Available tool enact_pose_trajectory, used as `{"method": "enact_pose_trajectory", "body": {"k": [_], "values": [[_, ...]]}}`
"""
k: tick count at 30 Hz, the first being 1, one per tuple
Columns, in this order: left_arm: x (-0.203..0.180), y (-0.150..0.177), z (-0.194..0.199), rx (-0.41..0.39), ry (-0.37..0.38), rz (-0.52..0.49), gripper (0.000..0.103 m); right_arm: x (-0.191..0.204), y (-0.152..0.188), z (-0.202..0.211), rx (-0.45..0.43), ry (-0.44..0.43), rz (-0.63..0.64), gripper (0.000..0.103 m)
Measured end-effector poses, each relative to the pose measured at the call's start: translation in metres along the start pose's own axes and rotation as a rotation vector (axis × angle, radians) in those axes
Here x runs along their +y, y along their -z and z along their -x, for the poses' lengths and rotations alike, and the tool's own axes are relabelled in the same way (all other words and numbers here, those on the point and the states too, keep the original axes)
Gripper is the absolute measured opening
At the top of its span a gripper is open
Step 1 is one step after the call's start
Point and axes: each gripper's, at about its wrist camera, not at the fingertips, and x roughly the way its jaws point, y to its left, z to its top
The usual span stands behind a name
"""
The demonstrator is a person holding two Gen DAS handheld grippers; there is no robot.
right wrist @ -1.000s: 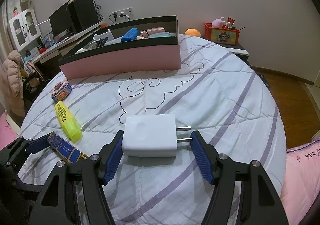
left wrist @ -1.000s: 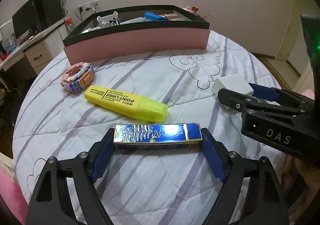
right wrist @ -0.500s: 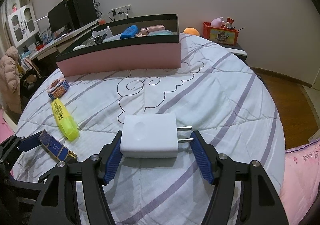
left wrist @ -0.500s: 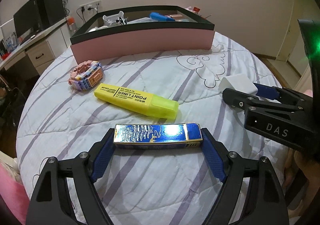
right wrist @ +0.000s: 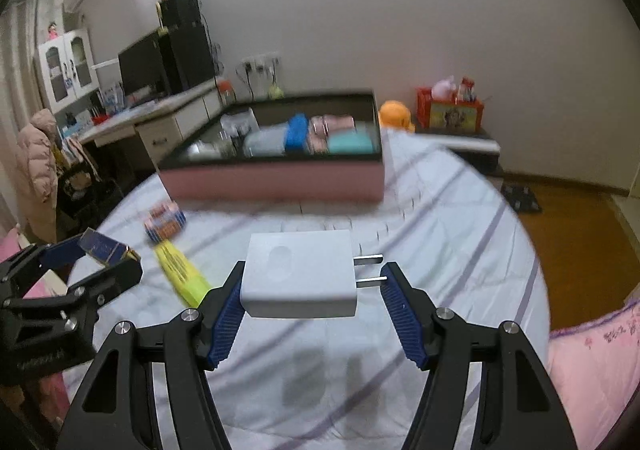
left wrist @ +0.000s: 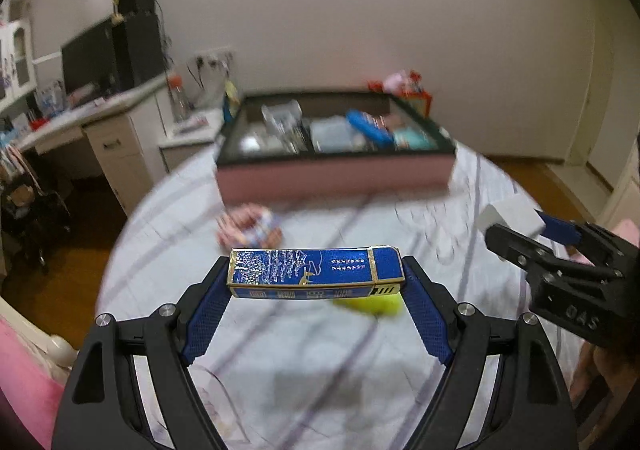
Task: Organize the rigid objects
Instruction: 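Carry the harmonica and white charger into the pink box and release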
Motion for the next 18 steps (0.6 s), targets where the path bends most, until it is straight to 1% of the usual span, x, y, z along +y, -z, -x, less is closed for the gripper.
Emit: {"method": "enact_pose_trajectory", "body": {"k": [4,7,10,14,16,18], "values": [[0.010,-0.020,0.012,-0.073,0.032,0.023,0.083,0.012,-0.015,0.018,-0.104,0.032,0.024,0.067],[0.011,-0.038,0.015,-0.119,0.028,0.006,0.084,0.018,-0.030,0.019,-0.138,0.024,0.043,0.067],[0.011,-0.061,0.011,-0.147,0.023,-0.016,0.083,0.021,-0.047,0.014,-0.149,0.027,0.065,0.067],[0.011,-0.094,-0.010,-0.163,0.032,-0.044,0.084,0.023,-0.074,-0.001,-0.157,0.038,0.087,0.067],[0.010,-0.110,-0.027,-0.158,0.030,-0.055,0.084,0.022,-0.085,-0.010,-0.167,0.040,0.093,0.067],[0.009,-0.123,-0.043,-0.161,0.008,-0.054,0.084,0.022,-0.097,-0.021,-0.169,0.046,0.102,0.067]]}}
